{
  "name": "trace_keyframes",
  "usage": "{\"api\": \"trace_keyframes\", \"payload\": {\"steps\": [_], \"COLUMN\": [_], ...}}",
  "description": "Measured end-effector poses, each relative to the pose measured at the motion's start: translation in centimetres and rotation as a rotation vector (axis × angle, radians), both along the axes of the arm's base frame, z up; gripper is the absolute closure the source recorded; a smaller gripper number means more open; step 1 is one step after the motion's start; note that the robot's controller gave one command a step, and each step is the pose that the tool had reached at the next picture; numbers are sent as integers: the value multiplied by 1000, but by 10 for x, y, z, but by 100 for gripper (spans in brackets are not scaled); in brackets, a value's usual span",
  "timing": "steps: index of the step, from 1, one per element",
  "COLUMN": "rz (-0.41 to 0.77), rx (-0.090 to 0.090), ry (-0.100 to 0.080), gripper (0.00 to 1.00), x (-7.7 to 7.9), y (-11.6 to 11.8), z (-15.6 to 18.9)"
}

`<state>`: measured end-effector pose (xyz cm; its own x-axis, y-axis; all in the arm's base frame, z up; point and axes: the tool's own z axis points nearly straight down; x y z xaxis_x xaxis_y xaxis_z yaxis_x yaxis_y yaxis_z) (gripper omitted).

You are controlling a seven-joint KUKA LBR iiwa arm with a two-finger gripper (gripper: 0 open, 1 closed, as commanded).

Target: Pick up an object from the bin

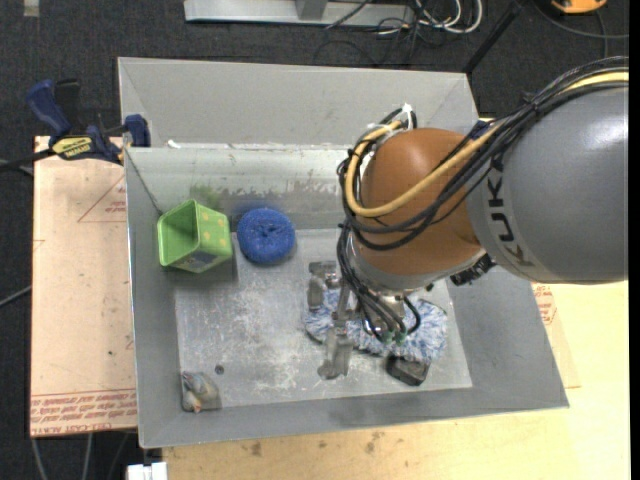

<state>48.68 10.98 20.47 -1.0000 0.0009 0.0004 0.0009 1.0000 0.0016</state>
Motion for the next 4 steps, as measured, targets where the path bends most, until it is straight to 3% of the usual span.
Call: {"api": "trace_keyframes", "payload": {"steps": [1, 2, 3, 4], "rz": [0, 38, -4, 48], "rx": [0, 0, -1, -1], "ry": [0, -3, -1, -8], "gripper": [0, 0, 0, 0], "x": [0, 21, 21, 50], "y": [0, -42, -68, -61], "z": [0, -14, -34, -71]}}
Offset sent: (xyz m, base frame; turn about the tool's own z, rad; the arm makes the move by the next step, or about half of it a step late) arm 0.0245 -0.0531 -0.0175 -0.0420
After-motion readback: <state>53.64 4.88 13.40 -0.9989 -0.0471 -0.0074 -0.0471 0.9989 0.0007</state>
